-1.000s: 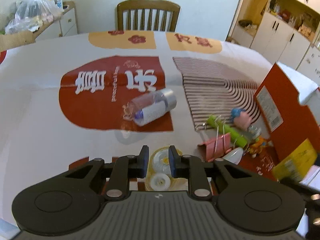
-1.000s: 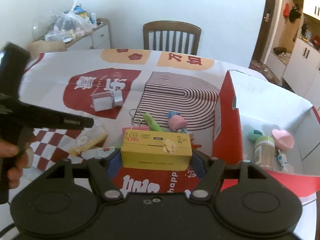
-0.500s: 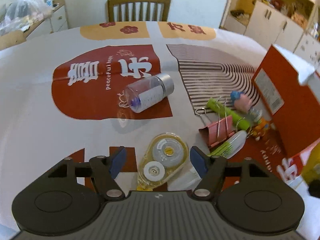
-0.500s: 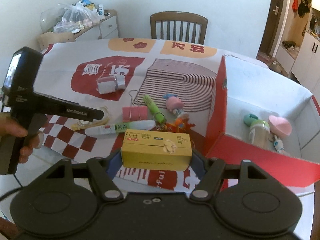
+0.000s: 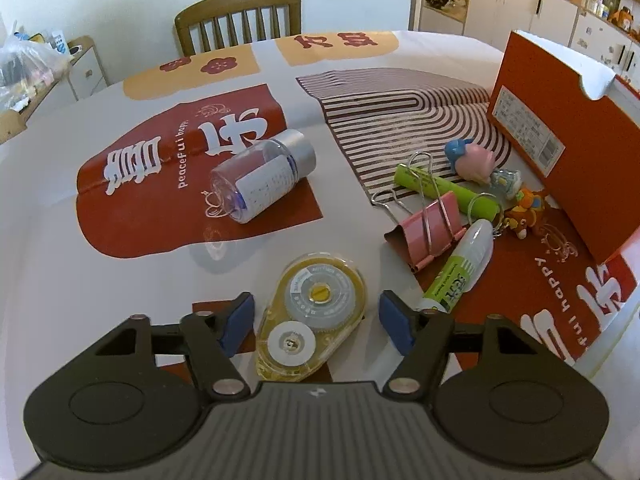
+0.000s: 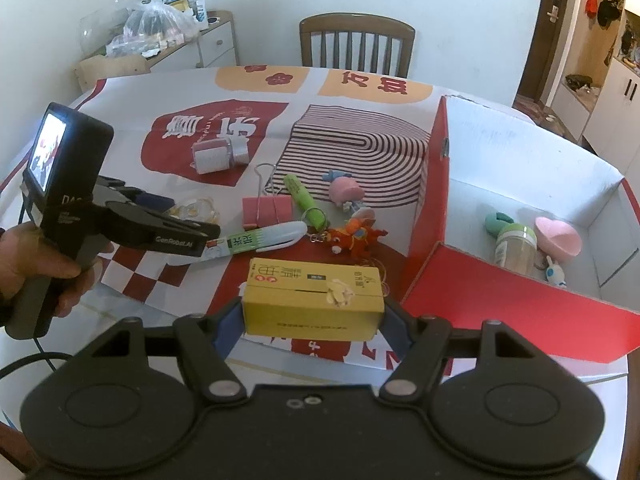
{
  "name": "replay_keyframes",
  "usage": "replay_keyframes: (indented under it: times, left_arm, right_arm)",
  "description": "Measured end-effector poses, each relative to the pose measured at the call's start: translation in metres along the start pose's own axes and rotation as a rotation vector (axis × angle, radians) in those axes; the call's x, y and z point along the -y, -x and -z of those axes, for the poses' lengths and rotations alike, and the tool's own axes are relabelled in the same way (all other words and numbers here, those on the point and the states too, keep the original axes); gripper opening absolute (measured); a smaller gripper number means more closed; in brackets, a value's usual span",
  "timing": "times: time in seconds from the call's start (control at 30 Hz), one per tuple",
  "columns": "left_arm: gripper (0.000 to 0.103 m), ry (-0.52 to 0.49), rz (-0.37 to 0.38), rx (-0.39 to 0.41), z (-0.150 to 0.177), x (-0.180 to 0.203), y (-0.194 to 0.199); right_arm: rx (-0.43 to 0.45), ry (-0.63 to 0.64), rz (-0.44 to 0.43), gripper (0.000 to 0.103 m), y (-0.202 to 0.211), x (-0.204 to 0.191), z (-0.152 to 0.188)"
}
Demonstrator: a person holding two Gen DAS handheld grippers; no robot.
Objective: Organize rigid objects
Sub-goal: 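Lift the yellow box with the right gripper while the left gripper grasps the correction tape, then carry the yellow box and correction tape into the cardboard box with both grippers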
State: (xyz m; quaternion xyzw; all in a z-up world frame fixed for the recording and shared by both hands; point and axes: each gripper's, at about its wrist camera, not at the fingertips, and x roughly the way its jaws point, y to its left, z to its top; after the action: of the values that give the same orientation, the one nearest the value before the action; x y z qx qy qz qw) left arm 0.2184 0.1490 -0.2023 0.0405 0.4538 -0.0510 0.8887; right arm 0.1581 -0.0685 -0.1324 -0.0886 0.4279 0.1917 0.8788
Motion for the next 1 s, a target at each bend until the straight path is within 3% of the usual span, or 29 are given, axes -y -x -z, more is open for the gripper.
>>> replay_keyframes:
  times: [0.07,0.27,0.5,0.9,1.0]
  left_arm:
    - [0.053,-0.005,0.002,0.009,0.002,0.002,0.002]
    - [0.052,0.002,-0.039,0.028,0.004,0.007,0.006]
    - [0.052,0.103,-0.002,0.054,-0.016,0.005,0.04]
    - [0.052,0.155,0.077,0.122,-0.068,0.052,0.103]
    - [0.052,0.135,0.059,0.148,-0.079,0.072,0.107]
  right_arm:
    - [0.0,0.007,-0.003,0.071,0.0,-0.001,-0.001]
    - [0.01,0.025,-0.016,0.07,0.005,-0.003,-0.006]
    - [0.052,0.042,-0.028,0.07,0.023,0.011,-0.023]
    - [0.135,0.051,-0.004,0.07,0.048,0.083,-0.048]
    - [0.141,0.053,0.001,0.07,0.05,0.106,-0.05]
